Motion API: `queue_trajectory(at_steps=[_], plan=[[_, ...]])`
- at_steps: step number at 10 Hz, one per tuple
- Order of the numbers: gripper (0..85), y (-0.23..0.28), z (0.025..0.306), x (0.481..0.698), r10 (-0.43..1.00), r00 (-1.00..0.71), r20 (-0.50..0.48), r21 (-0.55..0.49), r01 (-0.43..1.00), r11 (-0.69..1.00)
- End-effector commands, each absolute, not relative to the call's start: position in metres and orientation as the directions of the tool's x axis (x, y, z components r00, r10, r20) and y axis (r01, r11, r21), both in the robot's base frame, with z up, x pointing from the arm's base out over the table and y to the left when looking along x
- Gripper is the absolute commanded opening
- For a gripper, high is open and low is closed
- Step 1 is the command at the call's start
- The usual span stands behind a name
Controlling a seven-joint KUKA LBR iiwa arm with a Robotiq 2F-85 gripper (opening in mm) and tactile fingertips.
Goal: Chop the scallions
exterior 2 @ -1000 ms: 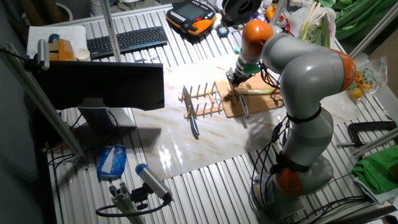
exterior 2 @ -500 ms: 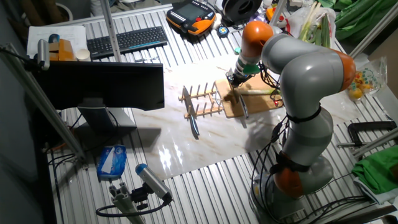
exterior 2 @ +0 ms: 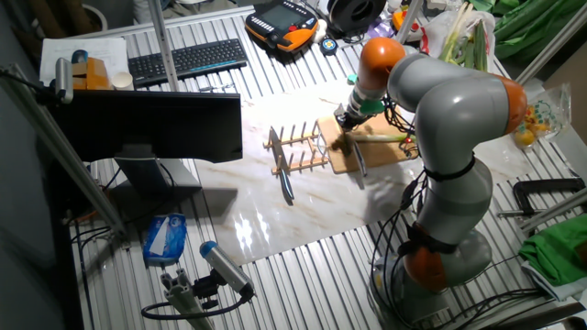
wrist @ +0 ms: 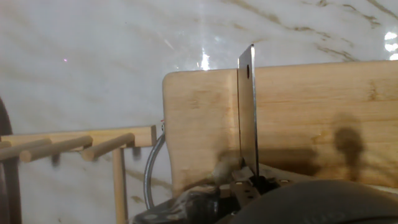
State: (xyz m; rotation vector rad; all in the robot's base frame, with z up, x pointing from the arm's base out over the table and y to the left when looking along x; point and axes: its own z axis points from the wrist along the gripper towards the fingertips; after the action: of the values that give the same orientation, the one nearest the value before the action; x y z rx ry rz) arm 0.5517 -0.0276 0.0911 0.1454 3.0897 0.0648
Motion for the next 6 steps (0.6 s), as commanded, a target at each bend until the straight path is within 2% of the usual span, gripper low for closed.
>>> queue_trajectory(at_steps=[1, 6], plan=[[0.7, -0.028, 0.094, 0.549, 0.095, -0.994, -0.048, 0.045, 0.093, 0.995], [0.7, -0.019, 0.091, 0.538, 0.098, -0.994, -0.058, 0.044, 0.096, 0.994]])
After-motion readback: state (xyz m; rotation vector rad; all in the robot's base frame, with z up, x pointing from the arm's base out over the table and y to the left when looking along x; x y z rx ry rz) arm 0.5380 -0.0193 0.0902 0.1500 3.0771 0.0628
